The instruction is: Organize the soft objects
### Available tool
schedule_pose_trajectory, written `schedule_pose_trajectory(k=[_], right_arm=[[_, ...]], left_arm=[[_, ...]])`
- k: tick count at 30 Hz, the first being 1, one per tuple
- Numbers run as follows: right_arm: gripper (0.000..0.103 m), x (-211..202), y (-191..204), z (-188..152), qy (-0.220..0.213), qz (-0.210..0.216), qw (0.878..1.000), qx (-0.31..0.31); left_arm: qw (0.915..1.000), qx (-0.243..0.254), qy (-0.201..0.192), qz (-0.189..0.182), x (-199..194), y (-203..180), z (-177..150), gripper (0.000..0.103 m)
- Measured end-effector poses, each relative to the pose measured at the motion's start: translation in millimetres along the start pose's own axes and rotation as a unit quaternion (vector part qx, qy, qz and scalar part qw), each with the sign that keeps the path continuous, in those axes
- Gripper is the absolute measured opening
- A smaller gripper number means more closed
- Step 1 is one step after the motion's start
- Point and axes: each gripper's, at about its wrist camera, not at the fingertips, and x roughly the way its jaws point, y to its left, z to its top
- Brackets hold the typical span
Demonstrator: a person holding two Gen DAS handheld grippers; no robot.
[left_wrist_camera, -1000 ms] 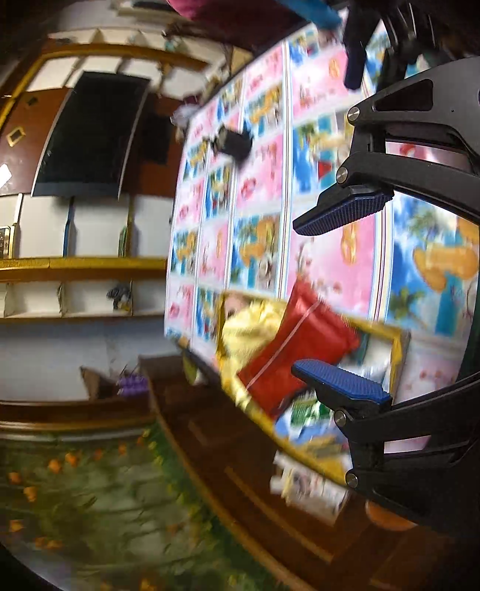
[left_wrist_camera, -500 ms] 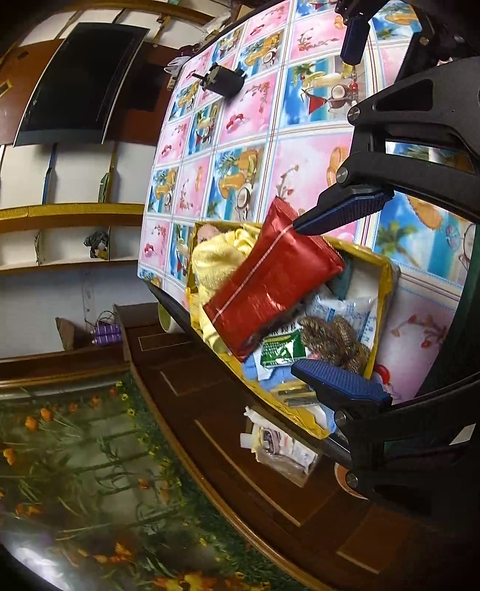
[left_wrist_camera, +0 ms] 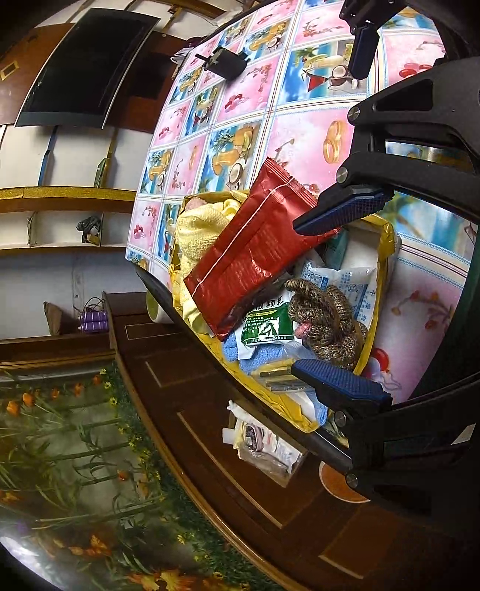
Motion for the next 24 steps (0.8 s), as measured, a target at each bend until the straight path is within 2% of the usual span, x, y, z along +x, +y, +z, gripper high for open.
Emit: schedule_pose_trajectory(k=[15,20,21,23,24], right_arm=[[0.076,8.0,-5.8,-2.6,0.013,0.003,1.0,0.013],[0.076,6.9,-9.5,-4.9,0.011,0.003,1.0,0.017],[0.076,5.8,-11.4,-5.1,0.008,0.003,1.0,0.019],[0.076,1.9,-16.6,-5.3,0.0,0.001,1.0,0.026],[0.076,-0.7,-20.5,-5.3,-0.003,-0.001,1.0,0.03]], left_arm=[[0.9999,0.008,0.007,0.001,5.8,-7.4,-3.0,0.07],[0.9995,-0.009,-0.007,0.029,-2.3,-11.2,1.9,0.071],[0.9997,-0.005,-0.001,0.023,-3.2,-15.4,5.7,0.072],[0.9999,0.013,0.006,0.01,-2.1,-23.6,13.7,0.086],[0.9996,0.021,0.002,0.018,-1.4,-28.3,17.2,0.087]])
